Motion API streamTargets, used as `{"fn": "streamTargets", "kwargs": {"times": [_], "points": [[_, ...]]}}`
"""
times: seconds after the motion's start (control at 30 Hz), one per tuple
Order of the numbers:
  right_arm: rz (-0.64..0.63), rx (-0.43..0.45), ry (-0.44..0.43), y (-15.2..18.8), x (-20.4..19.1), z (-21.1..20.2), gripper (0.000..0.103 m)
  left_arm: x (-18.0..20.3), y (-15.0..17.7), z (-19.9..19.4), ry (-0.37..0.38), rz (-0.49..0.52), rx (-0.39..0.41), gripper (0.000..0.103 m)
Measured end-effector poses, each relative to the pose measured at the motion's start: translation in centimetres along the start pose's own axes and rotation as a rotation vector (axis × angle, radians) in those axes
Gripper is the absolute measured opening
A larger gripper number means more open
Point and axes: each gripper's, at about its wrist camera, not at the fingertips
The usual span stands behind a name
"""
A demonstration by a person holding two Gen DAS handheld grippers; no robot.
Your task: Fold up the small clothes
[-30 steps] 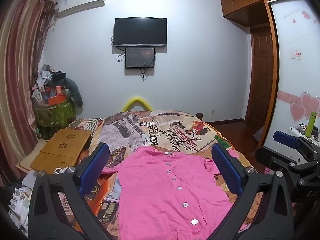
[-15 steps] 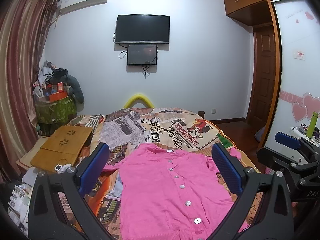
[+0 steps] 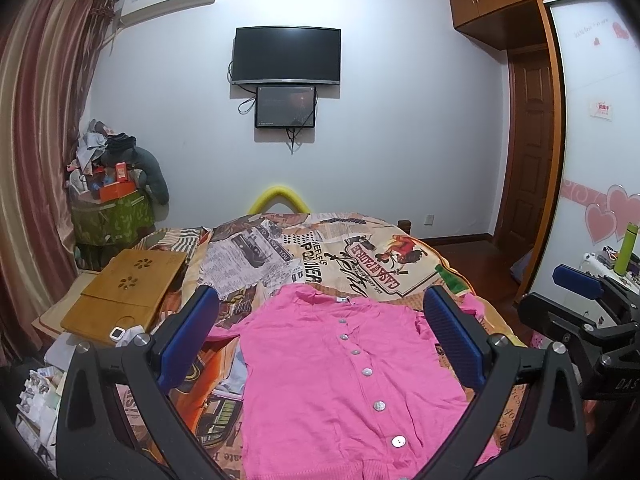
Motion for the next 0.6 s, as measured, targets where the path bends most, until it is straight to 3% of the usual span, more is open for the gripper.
{"fn": "streamTargets", "kwargs": {"times": [0.6], "points": [[0.005,-0.003,0.005,0.16,0.22,-0.01,0.103,0.00,0.08,0.47,-0.003,0.001,-0.005,0.103]]}}
Point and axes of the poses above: each gripper's, at about its wrist camera, not at the fingertips, and z roughly the way its jaws point, x to its right, y to its underside
